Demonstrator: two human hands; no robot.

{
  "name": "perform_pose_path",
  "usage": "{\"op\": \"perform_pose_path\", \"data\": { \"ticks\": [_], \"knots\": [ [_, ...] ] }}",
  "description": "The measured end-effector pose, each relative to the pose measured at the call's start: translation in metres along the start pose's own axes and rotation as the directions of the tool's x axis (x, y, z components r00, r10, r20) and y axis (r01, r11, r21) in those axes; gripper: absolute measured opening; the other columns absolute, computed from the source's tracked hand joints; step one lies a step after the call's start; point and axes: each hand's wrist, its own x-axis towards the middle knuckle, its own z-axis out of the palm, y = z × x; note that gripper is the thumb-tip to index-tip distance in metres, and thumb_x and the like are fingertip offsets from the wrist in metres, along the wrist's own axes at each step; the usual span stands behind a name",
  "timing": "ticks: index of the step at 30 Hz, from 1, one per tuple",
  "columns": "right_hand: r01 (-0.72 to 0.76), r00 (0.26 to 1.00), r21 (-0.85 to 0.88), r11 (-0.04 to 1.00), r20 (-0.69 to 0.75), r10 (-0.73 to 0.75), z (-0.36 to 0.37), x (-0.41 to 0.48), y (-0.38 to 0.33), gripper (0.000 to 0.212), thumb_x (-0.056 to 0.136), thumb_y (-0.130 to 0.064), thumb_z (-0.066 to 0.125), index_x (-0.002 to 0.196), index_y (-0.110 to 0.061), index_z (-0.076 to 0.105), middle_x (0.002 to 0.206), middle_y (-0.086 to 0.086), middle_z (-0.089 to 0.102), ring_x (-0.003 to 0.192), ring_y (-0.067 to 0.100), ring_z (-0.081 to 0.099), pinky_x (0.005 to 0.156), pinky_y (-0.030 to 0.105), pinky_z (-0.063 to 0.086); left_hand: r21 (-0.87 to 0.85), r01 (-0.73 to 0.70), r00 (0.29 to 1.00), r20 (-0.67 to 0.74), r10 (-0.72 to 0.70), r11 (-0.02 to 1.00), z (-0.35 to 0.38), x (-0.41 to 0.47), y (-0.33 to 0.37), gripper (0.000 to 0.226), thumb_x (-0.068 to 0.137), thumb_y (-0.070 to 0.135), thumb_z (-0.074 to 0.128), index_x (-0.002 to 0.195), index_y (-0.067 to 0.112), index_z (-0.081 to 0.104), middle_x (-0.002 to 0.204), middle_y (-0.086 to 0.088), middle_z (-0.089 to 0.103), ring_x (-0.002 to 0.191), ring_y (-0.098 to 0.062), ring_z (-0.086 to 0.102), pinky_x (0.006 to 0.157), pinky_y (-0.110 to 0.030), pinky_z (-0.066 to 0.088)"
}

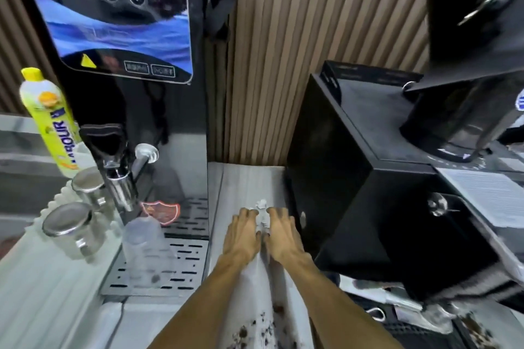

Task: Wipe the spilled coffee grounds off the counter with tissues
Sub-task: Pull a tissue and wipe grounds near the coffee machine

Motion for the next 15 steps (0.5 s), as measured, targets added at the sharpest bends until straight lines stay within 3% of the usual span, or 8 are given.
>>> {"op": "perform_pose_path", "data": {
  "ticks": [9,13,15],
  "knots": [
    [0.013,0.998,-0.022,1.000,0.066,-0.011,0.024,0.034,0.012,0.039,0.096,-0.011,0.047,0.134,-0.015,0.046,0.130,0.009,0.046,0.118,0.027,0.045,0.100,0.038,0.043,-0.022,-0.080,0.996,0.026,0.081,0.997,0.019,0.026,-0.013,0.036,0.096,0.016,0.051,0.132,0.019,0.052,0.126,-0.002,0.048,0.112,-0.022,0.049,0.090,-0.031,0.047],
    [0.008,1.000,0.026,1.000,-0.004,-0.008,0.026,0.017,0.015,0.023,0.089,-0.003,0.050,0.110,-0.010,0.057,0.111,0.009,0.054,0.095,0.022,0.056,0.082,0.033,0.052,-0.102,-0.081,0.997,-0.021,0.079,0.991,0.015,0.011,-0.019,0.017,0.091,0.011,0.054,0.106,0.014,0.062,0.118,-0.003,0.050,0.100,-0.023,0.058,0.082,-0.032,0.050],
    [0.028,0.999,0.058,0.998,-0.042,-0.026,0.023,0.001,0.015,0.022,0.088,-0.003,0.052,0.108,-0.010,0.057,0.109,0.008,0.054,0.092,0.021,0.057,0.078,0.029,0.050,-0.131,-0.077,0.996,-0.054,0.071,0.988,0.009,-0.001,-0.018,0.019,0.089,0.012,0.056,0.107,0.015,0.062,0.116,-0.001,0.049,0.092,-0.019,0.060,0.079,-0.029,0.050]
  ]
}}
